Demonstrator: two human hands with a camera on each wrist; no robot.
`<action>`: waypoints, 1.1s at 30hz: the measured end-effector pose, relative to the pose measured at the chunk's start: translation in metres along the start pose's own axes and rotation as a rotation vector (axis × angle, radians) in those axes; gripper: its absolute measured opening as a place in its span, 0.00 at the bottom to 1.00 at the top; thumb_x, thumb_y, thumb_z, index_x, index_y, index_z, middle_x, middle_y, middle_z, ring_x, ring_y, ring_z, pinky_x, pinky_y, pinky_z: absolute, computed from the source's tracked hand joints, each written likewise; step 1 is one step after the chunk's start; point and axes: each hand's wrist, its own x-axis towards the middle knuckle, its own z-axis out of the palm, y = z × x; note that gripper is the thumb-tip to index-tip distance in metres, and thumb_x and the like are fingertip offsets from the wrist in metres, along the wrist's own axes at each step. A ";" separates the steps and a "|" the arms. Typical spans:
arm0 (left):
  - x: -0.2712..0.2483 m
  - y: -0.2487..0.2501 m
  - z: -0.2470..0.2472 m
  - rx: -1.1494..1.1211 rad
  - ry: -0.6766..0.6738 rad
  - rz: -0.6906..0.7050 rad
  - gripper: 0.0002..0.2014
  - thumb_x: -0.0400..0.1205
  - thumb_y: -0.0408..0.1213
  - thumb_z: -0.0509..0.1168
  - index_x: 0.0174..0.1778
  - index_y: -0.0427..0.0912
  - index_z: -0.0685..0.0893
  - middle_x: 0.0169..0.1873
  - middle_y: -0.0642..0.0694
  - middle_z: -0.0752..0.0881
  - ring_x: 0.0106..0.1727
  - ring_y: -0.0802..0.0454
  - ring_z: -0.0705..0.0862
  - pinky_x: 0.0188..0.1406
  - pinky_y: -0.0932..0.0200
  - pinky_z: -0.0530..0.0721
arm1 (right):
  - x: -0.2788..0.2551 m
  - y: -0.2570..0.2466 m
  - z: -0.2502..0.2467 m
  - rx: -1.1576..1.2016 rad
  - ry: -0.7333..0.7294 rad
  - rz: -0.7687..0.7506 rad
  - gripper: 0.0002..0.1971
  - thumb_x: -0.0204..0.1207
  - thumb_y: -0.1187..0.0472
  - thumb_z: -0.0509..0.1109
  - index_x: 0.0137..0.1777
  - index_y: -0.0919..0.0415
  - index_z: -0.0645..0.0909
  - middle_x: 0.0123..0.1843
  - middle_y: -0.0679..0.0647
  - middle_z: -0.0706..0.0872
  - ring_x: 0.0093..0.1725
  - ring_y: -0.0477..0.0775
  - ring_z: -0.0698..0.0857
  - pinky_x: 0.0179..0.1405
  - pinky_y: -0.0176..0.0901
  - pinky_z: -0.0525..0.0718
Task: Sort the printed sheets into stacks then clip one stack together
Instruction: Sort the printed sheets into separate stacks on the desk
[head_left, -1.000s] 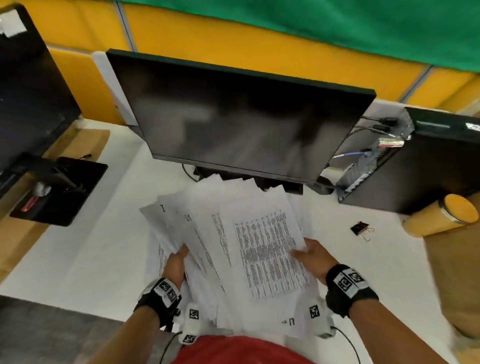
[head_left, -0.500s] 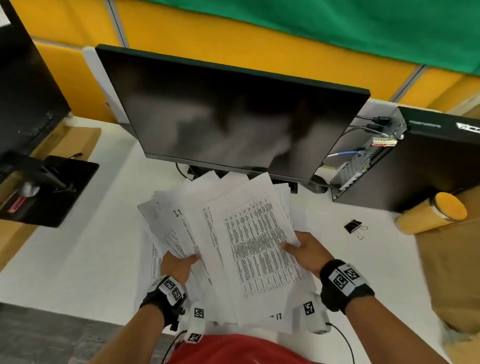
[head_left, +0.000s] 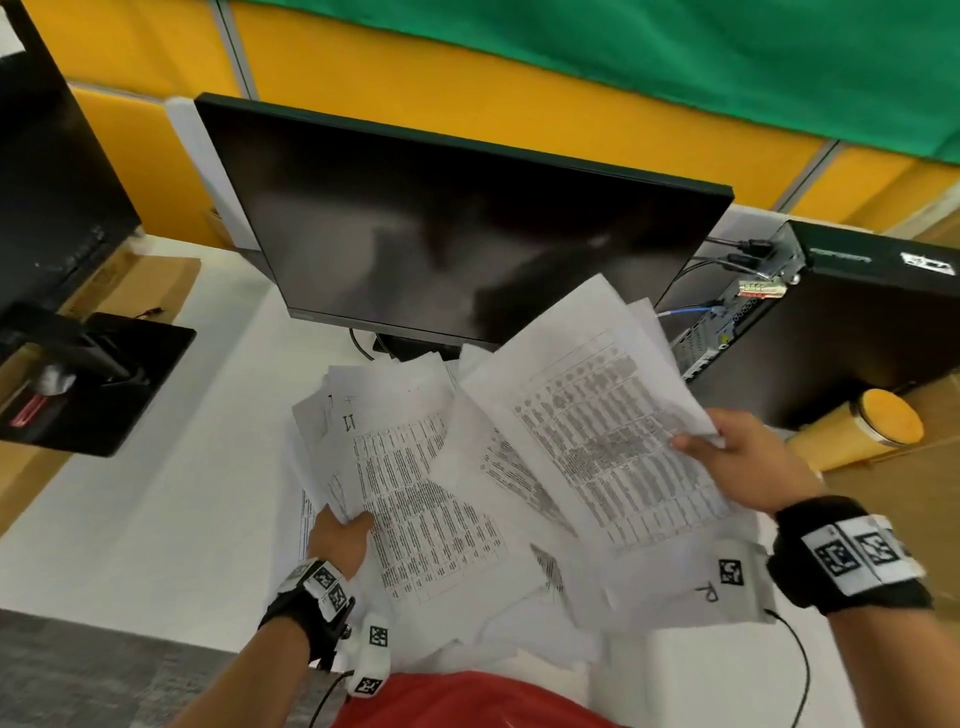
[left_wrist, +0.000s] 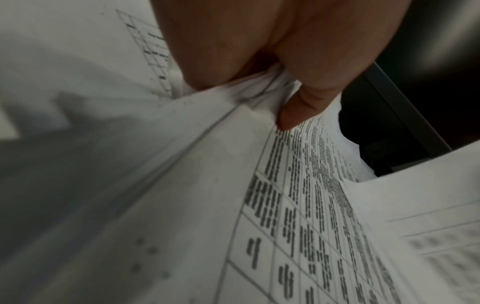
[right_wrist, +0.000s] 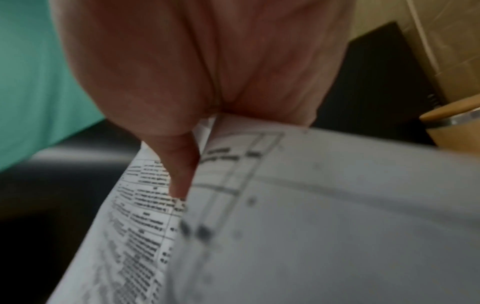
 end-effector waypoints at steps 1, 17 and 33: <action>0.003 -0.002 -0.001 -0.001 -0.006 -0.013 0.22 0.79 0.33 0.67 0.70 0.39 0.77 0.61 0.37 0.85 0.59 0.36 0.83 0.62 0.45 0.81 | -0.005 -0.003 -0.011 0.053 0.004 0.006 0.06 0.81 0.58 0.70 0.46 0.45 0.86 0.34 0.36 0.91 0.33 0.34 0.88 0.39 0.41 0.81; -0.003 0.001 -0.007 -0.325 -0.095 -0.207 0.54 0.60 0.63 0.78 0.78 0.39 0.69 0.70 0.41 0.79 0.69 0.37 0.78 0.71 0.42 0.74 | 0.029 -0.003 0.128 0.375 -0.183 0.124 0.11 0.84 0.57 0.66 0.63 0.50 0.84 0.56 0.48 0.91 0.56 0.52 0.90 0.64 0.58 0.85; -0.018 0.012 -0.006 0.025 -0.050 -0.013 0.28 0.75 0.45 0.76 0.67 0.33 0.80 0.58 0.36 0.87 0.58 0.36 0.86 0.61 0.44 0.83 | 0.021 -0.040 0.054 0.165 -0.015 -0.079 0.05 0.83 0.58 0.68 0.51 0.46 0.83 0.42 0.39 0.89 0.39 0.31 0.87 0.38 0.32 0.80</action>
